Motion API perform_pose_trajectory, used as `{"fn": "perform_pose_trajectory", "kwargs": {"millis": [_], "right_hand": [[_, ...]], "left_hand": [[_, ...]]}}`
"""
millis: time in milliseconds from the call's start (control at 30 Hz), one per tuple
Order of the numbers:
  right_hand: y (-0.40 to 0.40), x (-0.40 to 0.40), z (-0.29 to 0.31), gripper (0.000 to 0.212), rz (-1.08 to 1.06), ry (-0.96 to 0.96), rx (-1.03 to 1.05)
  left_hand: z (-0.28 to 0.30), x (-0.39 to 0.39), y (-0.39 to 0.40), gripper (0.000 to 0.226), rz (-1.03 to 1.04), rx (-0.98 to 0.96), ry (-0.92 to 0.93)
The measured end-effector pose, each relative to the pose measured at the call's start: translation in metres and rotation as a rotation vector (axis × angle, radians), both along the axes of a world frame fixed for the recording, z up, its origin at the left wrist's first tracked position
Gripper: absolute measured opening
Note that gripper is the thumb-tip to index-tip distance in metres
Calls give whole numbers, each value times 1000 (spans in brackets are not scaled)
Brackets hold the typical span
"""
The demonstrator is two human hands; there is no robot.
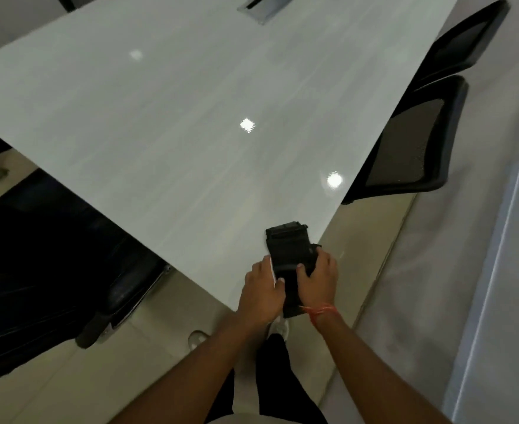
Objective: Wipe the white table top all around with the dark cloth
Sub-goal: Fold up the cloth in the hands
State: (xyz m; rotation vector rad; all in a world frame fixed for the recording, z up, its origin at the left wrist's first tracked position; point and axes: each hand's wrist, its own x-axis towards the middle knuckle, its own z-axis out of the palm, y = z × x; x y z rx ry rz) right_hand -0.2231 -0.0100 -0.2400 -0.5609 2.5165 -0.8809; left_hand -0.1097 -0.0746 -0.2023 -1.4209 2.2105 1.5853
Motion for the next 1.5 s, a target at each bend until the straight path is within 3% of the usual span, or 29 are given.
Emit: {"fn": "perform_pose_trajectory", "kwargs": {"millis": [67,167,367,533,767,1067,1233,1500], "right_hand": [[1,-6,9,40,-80,-145,7],[1,-21,20,33,-25,-198,72],[-4,-59,28,18,4,-524,117],[-6,-79,26,11,-16,-705,91],[3,-94,33,6,58,-794,4],[-29,-85,76,38,176,-945,-70],[-65,-64,96,35,217,-776,-33],[-127,-39,121,49,415,-487,-298]], "left_hand": [[0,-21,12,62,33,-11,-53],[-1,-48,26,65,153,57,-124],[0,-77,10,44,507,199,-274],[7,-83,-1,15,618,345,-171],[29,-70,3,15,758,458,77],[60,-33,-12,19,819,473,336],[68,-12,-30,15,823,348,362],[73,11,-71,21,846,-38,374]]}}
